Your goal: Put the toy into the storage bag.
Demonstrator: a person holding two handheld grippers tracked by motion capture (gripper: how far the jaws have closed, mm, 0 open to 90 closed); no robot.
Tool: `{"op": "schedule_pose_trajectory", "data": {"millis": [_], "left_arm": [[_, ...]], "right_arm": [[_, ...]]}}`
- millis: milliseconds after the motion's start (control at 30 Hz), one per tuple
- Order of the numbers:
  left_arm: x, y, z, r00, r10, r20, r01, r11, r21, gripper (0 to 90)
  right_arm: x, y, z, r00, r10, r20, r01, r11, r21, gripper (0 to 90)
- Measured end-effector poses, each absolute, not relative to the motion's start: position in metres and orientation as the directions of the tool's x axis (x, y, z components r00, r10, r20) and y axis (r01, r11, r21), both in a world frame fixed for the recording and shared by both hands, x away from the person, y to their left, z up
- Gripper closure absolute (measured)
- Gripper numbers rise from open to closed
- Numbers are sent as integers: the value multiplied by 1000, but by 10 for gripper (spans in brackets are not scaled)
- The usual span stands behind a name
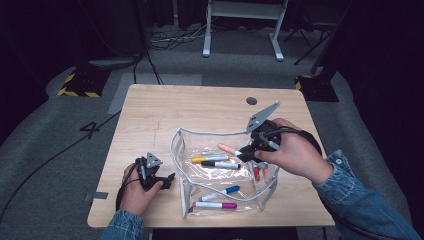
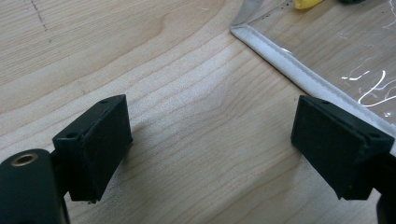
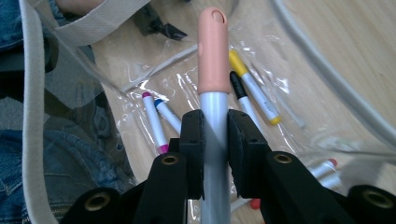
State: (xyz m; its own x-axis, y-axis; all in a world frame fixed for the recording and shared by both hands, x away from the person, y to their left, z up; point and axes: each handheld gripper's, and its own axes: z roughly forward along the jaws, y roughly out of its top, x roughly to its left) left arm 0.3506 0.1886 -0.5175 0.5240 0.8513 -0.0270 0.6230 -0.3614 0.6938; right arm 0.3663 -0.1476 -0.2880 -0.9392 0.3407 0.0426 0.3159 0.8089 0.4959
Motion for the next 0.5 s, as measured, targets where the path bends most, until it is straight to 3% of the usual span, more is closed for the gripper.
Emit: {"op": "schedule_pose_trajectory", "data": {"millis": [500], "left_arm": [[351, 189, -518, 524, 851, -27, 623, -361, 694, 125]], "right_arm": [[366, -101, -325, -957, 278, 88, 290, 873, 392, 772]]}}
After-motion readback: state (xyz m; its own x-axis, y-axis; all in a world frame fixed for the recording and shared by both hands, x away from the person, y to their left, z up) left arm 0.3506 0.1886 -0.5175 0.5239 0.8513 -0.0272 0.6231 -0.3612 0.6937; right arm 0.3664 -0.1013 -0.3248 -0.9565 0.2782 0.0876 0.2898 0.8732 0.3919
